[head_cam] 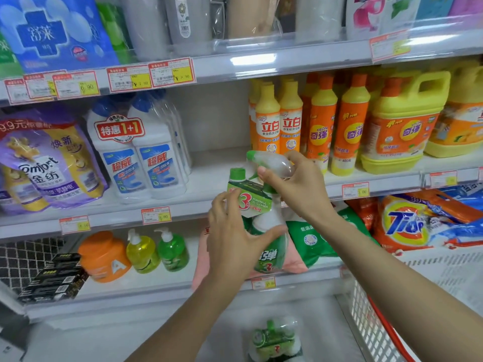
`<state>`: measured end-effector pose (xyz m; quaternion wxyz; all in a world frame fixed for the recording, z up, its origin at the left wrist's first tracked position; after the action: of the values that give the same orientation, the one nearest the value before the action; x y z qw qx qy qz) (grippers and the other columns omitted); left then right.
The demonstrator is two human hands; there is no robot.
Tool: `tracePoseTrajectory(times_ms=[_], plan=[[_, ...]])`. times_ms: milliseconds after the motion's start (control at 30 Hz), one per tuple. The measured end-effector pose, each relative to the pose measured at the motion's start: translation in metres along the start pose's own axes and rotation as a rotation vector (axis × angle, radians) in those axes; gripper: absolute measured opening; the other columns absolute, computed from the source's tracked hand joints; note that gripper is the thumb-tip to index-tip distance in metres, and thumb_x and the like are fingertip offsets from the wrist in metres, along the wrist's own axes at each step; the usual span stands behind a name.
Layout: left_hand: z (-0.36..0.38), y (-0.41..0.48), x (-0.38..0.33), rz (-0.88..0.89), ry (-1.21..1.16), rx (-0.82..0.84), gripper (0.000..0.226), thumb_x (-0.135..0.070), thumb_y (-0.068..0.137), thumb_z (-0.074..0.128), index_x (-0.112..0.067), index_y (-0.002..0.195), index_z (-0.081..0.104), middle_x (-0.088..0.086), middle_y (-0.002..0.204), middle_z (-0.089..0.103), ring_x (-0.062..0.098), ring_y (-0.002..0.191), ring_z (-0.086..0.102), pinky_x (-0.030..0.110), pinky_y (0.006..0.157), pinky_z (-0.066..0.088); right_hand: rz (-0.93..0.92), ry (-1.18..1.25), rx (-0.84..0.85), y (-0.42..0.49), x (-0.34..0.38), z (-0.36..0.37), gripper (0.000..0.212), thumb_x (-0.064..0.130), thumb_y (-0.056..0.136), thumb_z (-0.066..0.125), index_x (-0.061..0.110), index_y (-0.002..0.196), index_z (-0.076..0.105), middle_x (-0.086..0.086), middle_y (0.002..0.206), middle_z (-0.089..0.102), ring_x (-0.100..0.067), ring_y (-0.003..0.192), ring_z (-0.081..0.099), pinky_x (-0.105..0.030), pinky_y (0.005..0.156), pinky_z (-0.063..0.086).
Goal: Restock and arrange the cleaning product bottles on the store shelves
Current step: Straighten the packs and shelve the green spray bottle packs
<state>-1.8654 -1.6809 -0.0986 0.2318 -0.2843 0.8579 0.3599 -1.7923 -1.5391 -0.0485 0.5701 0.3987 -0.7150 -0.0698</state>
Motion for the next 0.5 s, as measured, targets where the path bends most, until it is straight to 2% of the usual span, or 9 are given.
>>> tracePoseTrajectory(times_ms=[100, 167, 233, 300, 367, 400, 500], plan=[[0.001, 0.002, 0.006, -0.008, -0.017, -0.056, 0.086, -0.064, 0.064, 0.073, -0.022, 0.133, 0.045, -0.002, 0.129, 0.051, 0.019, 0.117, 0.051, 0.034, 0.088, 0.045, -0.020, -0.088, 0.070, -0.006, 0.007, 0.005, 0.041, 0.047, 0.084, 0.072, 0.019, 0.112, 0.062, 0.001, 0.103, 0.070, -0.017, 0.093, 0.064, -0.038, 0.081, 0.052], [0.001, 0.000, 0.008, -0.016, -0.044, -0.050, 0.073, -0.059, 0.069, 0.074, -0.023, 0.127, 0.047, -0.006, 0.120, 0.058, 0.017, 0.107, 0.057, 0.030, 0.081, 0.044, -0.007, -0.025, 0.183, -0.008, 0.012, 0.008, 0.039, 0.049, 0.084, 0.069, 0.021, 0.110, 0.064, 0.003, 0.098, 0.072, -0.015, 0.089, 0.067, -0.043, 0.079, 0.055], [0.000, 0.000, 0.010, -0.064, -0.076, -0.038, 0.061, -0.062, 0.070, 0.072, -0.026, 0.113, 0.046, -0.010, 0.099, 0.062, 0.017, 0.090, 0.061, 0.032, 0.071, 0.043, -0.012, -0.042, 0.279, -0.012, 0.017, 0.013, 0.039, 0.050, 0.082, 0.070, 0.023, 0.110, 0.063, 0.002, 0.091, 0.072, -0.014, 0.082, 0.068, -0.046, 0.073, 0.056], [-0.003, -0.001, 0.013, -0.092, -0.111, -0.018, 0.057, -0.066, 0.069, 0.066, -0.027, 0.102, 0.041, -0.014, 0.080, 0.058, 0.018, 0.078, 0.060, 0.033, 0.063, 0.041, -0.012, -0.062, 0.363, -0.016, 0.022, 0.018, 0.037, 0.047, 0.084, 0.072, 0.025, 0.112, 0.063, 0.001, 0.086, 0.073, -0.011, 0.077, 0.068, -0.045, 0.071, 0.057], [-0.002, -0.001, 0.022, -0.120, -0.225, 0.024, 0.050, -0.059, 0.073, 0.068, -0.025, 0.101, 0.043, -0.016, 0.082, 0.061, 0.014, 0.081, 0.064, 0.032, 0.065, 0.047, 0.005, 0.022, 0.479, -0.018, 0.026, 0.021, 0.035, 0.046, 0.087, 0.069, 0.026, 0.115, 0.065, 0.000, 0.085, 0.073, -0.012, 0.077, 0.070, -0.045, 0.075, 0.059], [-0.001, -0.001, 0.027, -0.135, -0.317, 0.059, 0.045, -0.051, 0.076, 0.071, -0.024, 0.103, 0.045, -0.016, 0.087, 0.066, 0.010, 0.086, 0.066, 0.031, 0.072, 0.052, 0.029, 0.106, 0.547, -0.019, 0.026, 0.021, 0.033, 0.046, 0.090, 0.066, 0.027, 0.116, 0.066, -0.002, 0.088, 0.074, -0.016, 0.080, 0.072, -0.045, 0.077, 0.060], [0.004, 0.000, 0.036, -0.133, -0.502, 0.178, 0.040, -0.047, 0.079, 0.069, -0.029, 0.110, 0.051, -0.012, 0.101, 0.071, 0.007, 0.096, 0.068, 0.042, 0.086, 0.056, 0.013, 0.168, 0.597, -0.013, 0.014, 0.019, 0.033, 0.033, 0.092, 0.067, 0.020, 0.122, 0.066, -0.005, 0.090, 0.073, -0.022, 0.078, 0.074, -0.034, 0.073, 0.061]])
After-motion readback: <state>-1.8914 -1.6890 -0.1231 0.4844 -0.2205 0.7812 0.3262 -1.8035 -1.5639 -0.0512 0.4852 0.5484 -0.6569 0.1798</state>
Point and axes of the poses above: each hand's wrist, its own y-axis towards the middle knuckle, its own z-axis out of the palm, x = y × z, the point moved 5 cm from there along y, towards the middle knuckle
